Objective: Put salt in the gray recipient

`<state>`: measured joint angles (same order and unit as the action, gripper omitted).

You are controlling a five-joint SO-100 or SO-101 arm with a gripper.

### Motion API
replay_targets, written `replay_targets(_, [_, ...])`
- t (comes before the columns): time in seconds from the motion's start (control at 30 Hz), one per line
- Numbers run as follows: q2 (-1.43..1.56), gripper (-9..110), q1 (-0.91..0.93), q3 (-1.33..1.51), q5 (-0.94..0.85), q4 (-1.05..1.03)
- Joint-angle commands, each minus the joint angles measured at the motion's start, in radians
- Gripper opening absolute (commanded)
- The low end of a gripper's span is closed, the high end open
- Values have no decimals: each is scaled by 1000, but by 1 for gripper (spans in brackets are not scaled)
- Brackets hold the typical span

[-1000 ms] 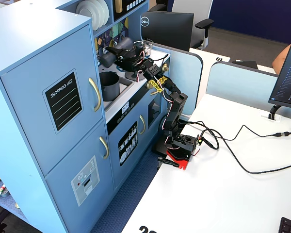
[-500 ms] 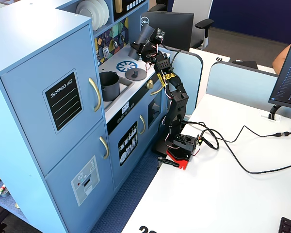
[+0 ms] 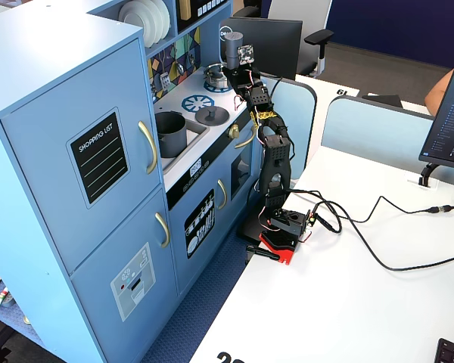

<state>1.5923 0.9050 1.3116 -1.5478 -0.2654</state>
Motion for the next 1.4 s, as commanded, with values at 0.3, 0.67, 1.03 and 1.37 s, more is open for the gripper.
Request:
replay_targets(0.3, [-58,0,-18,57,-49,133])
replay_targets(0.67, [2,0,-48,158,69,72])
replay_targets(1.03, [40,0,-34,258,49,104])
replay_targets(1.37, [61,44,-6,282,35,169])
